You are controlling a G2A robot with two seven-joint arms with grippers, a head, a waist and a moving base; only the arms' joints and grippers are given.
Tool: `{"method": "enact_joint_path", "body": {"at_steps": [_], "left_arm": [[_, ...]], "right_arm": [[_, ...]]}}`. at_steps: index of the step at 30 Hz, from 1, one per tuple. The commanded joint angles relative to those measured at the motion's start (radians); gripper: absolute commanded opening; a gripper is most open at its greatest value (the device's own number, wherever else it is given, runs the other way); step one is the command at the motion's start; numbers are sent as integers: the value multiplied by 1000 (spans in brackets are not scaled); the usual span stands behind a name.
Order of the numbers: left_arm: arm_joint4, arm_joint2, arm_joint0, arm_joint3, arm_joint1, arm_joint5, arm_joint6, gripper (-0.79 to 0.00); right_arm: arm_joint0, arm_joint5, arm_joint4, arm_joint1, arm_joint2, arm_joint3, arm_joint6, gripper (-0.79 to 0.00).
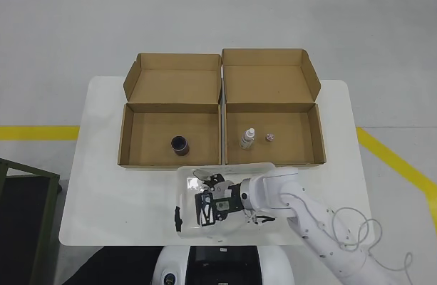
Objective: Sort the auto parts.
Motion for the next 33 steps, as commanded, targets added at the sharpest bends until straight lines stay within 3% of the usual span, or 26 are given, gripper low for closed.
{"method": "enact_joint_path", "body": {"at_steps": [1,9,15,18,20,27,29,31,32,33], "left_arm": [[0,0,0,0,0,0,0,0],[0,0,0,0,0,0,0,0],[0,0,0,0,0,0,0,0],[0,0,0,0,0,0,0,0],[0,0,0,0,0,0,0,0],[0,0,0,0,0,0,0,0],[0,0,0,0,0,0,0,0],[0,0,0,0,0,0,0,0],[0,0,0,0,0,0,0,0],[0,0,0,0,0,0,0,0]], "right_arm": [[-3,0,-22,2,-6,17,2,0],[0,51,-85,4,-30,57,37,-12],[14,69,-85,0,-47,114,0,-123],[23,81,-88,-3,-58,144,-18,-197],[30,87,-87,-6,-66,164,-32,-385],[58,105,-87,-13,-82,217,-63,-428],[63,109,-87,-14,-84,225,-69,-480],[66,108,-85,-15,-85,224,-72,-606],[66,108,-83,-15,-85,222,-73,-727],[64,106,-80,-14,-85,219,-73,-785]]}}
